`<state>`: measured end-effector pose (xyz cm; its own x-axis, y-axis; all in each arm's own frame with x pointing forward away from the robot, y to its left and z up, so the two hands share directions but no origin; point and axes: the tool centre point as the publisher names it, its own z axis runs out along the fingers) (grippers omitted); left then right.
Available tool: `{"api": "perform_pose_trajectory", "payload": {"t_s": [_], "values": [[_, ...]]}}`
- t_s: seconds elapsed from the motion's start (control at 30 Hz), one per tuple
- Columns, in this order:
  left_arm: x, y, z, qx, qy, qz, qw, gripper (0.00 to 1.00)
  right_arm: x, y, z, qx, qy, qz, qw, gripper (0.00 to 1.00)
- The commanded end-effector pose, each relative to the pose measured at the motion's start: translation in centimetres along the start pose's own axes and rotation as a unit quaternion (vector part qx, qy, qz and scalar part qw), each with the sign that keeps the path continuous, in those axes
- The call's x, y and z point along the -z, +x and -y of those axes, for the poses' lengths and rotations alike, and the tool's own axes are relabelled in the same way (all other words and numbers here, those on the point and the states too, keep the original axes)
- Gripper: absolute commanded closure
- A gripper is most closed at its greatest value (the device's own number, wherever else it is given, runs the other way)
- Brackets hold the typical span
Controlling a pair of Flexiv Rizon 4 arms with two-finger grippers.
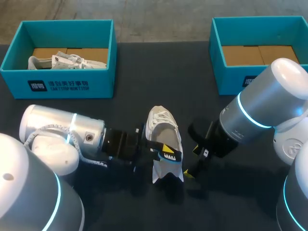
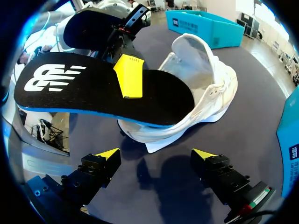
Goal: Take the shoe out of the shoebox, open the shoe tongue, remove and reinsert the insole, then place the shoe into the shoebox
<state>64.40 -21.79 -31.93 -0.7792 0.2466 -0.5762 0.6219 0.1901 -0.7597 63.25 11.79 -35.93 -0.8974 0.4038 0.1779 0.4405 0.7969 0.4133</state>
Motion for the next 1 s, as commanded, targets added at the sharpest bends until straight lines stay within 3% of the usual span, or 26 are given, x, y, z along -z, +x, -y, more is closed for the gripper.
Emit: {"api": "perform_pose_trajectory", "payload": {"t_s": [0.03,1.0], "values": [[-0.1,0.3,-0.3,-0.003,0.007,0.011,1.000,1.00,-0.1,0.1,0.0,0.000,-0.001,0.000,1.000,0.00],[0.3,-0.2,-3.7,0.004,0.004,0.042,0.999,1.00,-0.1,0.1,0.0,0.000,-0.001,0.000,1.000,0.00]]}}
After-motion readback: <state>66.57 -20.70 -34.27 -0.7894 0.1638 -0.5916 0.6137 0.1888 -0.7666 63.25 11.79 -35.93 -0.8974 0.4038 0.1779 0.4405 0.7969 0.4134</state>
